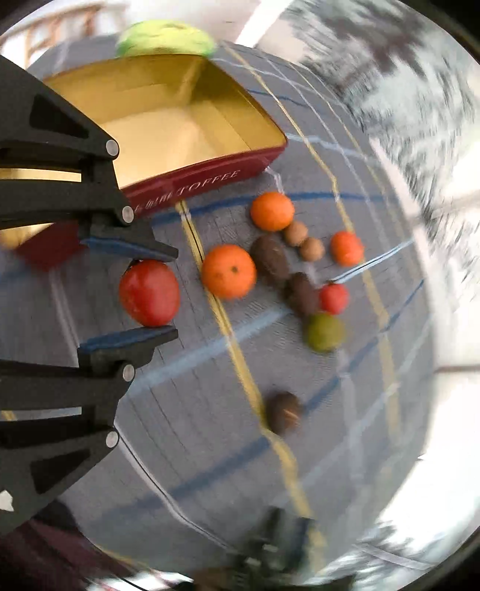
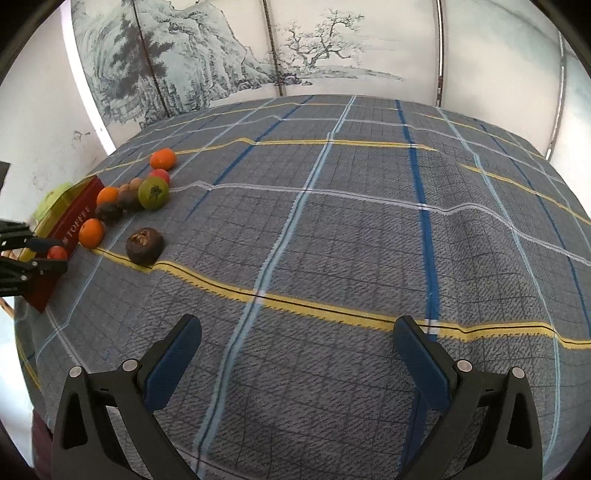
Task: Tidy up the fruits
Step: 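Grasp the red tomato with the left tool while the right tool reaches the dark brown fruit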
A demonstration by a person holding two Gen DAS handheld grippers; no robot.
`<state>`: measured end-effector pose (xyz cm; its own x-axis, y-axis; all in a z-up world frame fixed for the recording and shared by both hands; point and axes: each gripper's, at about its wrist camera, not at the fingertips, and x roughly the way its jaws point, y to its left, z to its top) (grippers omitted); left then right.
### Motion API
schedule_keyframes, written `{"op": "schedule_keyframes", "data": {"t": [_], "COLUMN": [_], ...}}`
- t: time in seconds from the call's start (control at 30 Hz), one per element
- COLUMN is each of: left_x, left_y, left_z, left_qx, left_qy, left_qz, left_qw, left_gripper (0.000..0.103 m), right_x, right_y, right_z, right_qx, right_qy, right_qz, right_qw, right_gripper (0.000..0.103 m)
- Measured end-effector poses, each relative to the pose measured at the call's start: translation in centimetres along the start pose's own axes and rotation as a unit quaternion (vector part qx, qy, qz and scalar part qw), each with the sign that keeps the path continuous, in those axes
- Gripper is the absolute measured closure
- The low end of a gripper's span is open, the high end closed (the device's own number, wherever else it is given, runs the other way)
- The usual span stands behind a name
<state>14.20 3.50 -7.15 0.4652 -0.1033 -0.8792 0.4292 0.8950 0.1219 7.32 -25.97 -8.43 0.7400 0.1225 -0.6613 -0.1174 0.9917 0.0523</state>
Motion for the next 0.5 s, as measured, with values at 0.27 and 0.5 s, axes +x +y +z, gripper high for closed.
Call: {"op": "schedule_keyframes", "data": {"t": [0.27,0.5], "left_x": [-3.8,-4.7], "left_y": [-3.7,-4.2], "left_z": [-0.3,-0.6], "left_qx": [-0.093,-0.112], "left_qy": [-0.066,-0.072], "left_qz": [-0.024,-0.031], "left_qw": [0.9931,0.9906], "left_gripper": [0.071,0.071], "right_x": [-1.4,1.0], "right_y": [5.0,9.1], "right_z": [2.5,3.8], "right_qx": [-0.089,-0.140], "right_qy": [-0.032,-0.020], "right_qz": [0.047,0.069], "right_qw": [0.994,0.988], "right_gripper": [0.011,0.025]}}
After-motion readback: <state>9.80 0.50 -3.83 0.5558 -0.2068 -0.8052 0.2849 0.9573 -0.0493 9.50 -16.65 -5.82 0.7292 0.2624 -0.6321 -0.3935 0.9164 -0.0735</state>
